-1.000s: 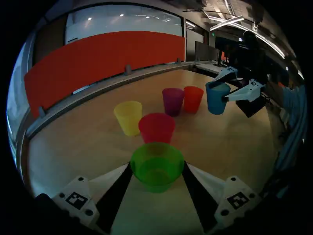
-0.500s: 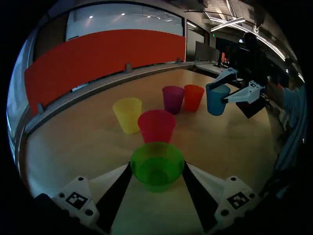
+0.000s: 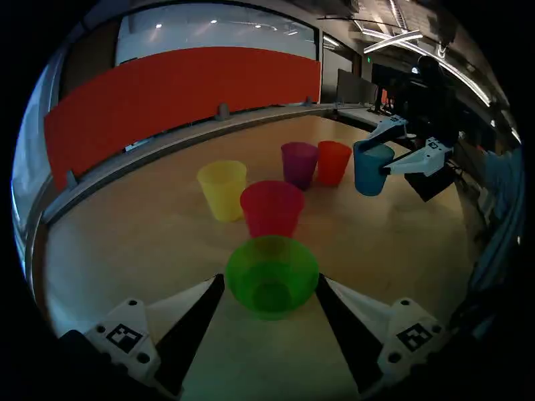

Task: Pour water

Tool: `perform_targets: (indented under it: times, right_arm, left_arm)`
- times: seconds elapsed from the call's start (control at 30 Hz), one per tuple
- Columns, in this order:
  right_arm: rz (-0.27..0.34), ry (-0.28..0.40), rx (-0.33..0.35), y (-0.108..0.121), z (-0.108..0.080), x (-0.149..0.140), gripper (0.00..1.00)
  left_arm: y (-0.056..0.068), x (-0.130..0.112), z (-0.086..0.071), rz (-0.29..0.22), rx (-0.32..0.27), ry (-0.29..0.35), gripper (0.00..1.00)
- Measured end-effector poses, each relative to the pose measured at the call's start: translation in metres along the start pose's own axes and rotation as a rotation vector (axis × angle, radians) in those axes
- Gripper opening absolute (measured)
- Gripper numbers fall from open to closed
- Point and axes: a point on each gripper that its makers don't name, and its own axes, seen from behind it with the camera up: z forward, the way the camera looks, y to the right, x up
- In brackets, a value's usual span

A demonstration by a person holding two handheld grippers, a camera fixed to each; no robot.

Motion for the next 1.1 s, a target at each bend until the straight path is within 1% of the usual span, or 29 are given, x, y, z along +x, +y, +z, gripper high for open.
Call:
perform_targets:
  times: [0.07, 0.33, 0.57, 0.77, 1.1]
  right_arm:
    - [-0.003, -0.005, -0.001, 0.000, 0.001, -0.003, 0.92]
    - [-0.002, -0.034, -0.009, 0.002, 0.006, -0.019, 0.92]
    - [-0.009, -0.057, -0.030, 0.009, 0.008, -0.033, 0.92]
    - [-0.015, -0.064, -0.041, 0.009, 0.009, -0.038, 0.92]
    - [-0.022, -0.072, -0.051, 0.007, 0.005, -0.043, 0.93]
  left_arm:
    - [0.001, 0.000, -0.002, -0.005, -0.008, 0.000, 1.00]
    - [0.001, 0.000, -0.014, -0.019, 0.005, 0.017, 1.00]
    - [-0.001, 0.005, -0.028, -0.051, 0.012, 0.050, 1.00]
    - [0.000, 0.009, -0.037, -0.067, 0.010, 0.072, 1.00]
    - [0.000, 0.012, -0.044, -0.047, 0.026, 0.081, 1.00]
